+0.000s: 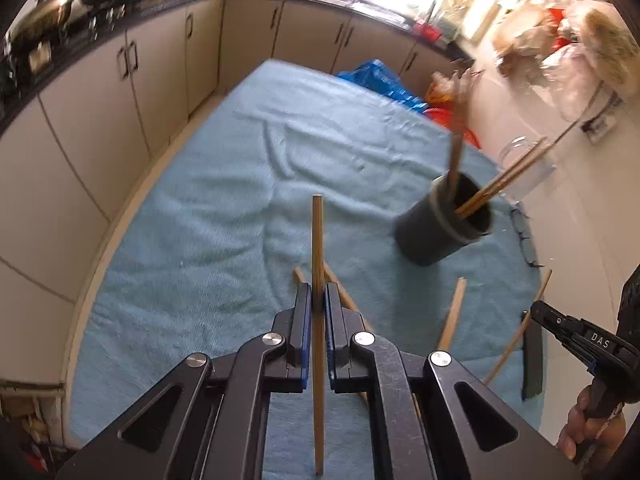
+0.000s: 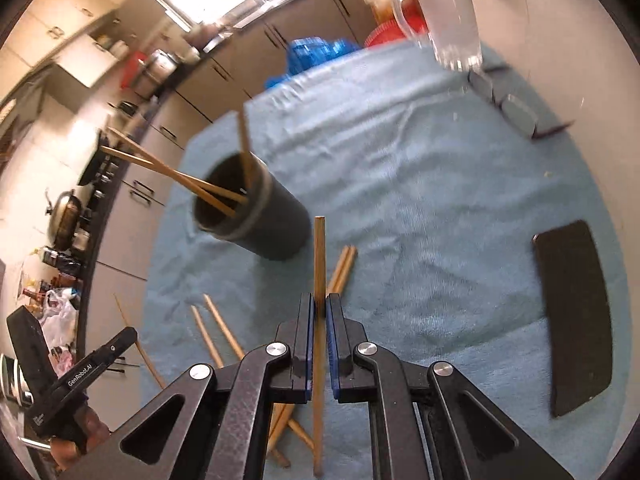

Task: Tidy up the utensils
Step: 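Lift the chopstick upright with the right tool toward the black holder, then lower the chopstick into the black holder with the right tool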

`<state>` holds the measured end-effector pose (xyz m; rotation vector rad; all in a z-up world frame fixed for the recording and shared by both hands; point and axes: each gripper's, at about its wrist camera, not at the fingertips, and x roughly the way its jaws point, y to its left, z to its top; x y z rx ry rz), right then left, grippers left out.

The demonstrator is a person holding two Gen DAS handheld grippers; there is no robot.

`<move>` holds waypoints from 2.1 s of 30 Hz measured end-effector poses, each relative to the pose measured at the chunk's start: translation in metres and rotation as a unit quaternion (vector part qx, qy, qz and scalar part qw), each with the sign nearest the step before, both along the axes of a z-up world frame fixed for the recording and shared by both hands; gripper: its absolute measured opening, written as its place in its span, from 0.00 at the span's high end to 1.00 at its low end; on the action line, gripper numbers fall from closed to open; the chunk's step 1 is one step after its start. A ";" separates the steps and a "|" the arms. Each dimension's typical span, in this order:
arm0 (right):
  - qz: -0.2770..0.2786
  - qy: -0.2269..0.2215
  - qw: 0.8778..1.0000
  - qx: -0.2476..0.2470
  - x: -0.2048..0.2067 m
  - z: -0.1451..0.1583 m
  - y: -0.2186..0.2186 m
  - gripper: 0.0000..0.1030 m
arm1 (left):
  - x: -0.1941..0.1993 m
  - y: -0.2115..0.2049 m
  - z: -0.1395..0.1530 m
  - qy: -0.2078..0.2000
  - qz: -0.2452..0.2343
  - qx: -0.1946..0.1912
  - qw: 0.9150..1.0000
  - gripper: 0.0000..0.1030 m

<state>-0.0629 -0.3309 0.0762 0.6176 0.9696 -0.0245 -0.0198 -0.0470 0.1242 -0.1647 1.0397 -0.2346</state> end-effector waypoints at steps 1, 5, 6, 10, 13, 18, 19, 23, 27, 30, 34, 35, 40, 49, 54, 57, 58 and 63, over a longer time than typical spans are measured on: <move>0.004 -0.010 1.000 -0.004 -0.003 0.005 0.003 0.94 | -0.003 -0.002 0.007 -0.009 -0.005 -0.002 1.000 0.94; 0.017 -0.052 0.998 -0.032 -0.014 0.024 0.019 0.94 | -0.012 -0.015 0.022 -0.033 -0.020 -0.001 0.999 0.94; 0.021 -0.061 0.997 -0.041 -0.016 0.028 0.023 0.94 | -0.013 -0.017 0.024 -0.036 -0.022 0.001 0.999 0.94; 0.028 -0.077 0.995 -0.053 -0.029 0.038 0.021 0.94 | -0.018 -0.018 0.032 -0.045 -0.024 0.001 0.999 0.94; 0.030 -0.089 0.994 -0.063 -0.036 0.044 0.022 0.94 | -0.023 -0.019 0.040 -0.054 -0.026 0.004 0.998 0.94; 0.029 -0.103 0.992 -0.063 -0.043 0.053 0.021 0.94 | -0.028 -0.023 0.048 -0.065 -0.028 0.005 0.997 0.94; 0.029 -0.108 0.992 -0.065 -0.045 0.056 0.021 0.94 | -0.029 -0.024 0.050 -0.067 -0.030 0.007 0.997 0.94; 0.025 -0.117 0.991 -0.063 -0.050 0.062 0.019 0.94 | -0.032 -0.028 0.056 -0.074 -0.033 0.011 0.997 0.94; 0.021 -0.125 0.990 -0.063 -0.054 0.066 0.016 0.94 | -0.033 -0.032 0.063 -0.082 -0.035 0.015 0.996 0.94; 0.020 -0.130 0.989 -0.063 -0.057 0.069 0.015 0.94 | -0.034 -0.034 0.067 -0.085 -0.035 0.014 0.996 0.94; 0.019 -0.136 0.989 -0.063 -0.060 0.072 0.014 0.94 | -0.034 -0.035 0.072 -0.089 -0.038 0.013 0.995 0.94; 0.019 -0.137 0.989 -0.062 -0.060 0.072 0.013 0.94 | -0.034 -0.036 0.073 -0.090 -0.039 0.012 0.995 0.94; 0.018 -0.143 0.988 -0.060 -0.063 0.077 0.010 0.94 | -0.033 -0.040 0.080 -0.094 -0.042 0.009 0.995 0.94; 0.008 -0.156 0.986 -0.050 -0.063 0.091 -0.001 0.94 | -0.027 -0.047 0.099 -0.106 -0.054 0.001 0.993 0.94; 0.003 -0.166 0.985 -0.040 -0.060 0.103 -0.008 0.94 | -0.021 -0.056 0.112 -0.116 -0.062 -0.002 0.991 0.94; 0.000 -0.171 0.985 -0.036 -0.054 0.110 -0.011 0.94 | -0.017 -0.062 0.123 -0.126 -0.066 -0.005 0.990 0.94; -0.001 -0.175 0.984 -0.036 -0.052 0.115 -0.011 0.94 | -0.015 -0.064 0.129 -0.131 -0.068 -0.006 0.989 0.94; -0.003 -0.192 0.981 -0.035 -0.037 0.135 -0.015 0.94 | -0.004 -0.073 0.149 -0.143 -0.075 -0.019 0.987 0.94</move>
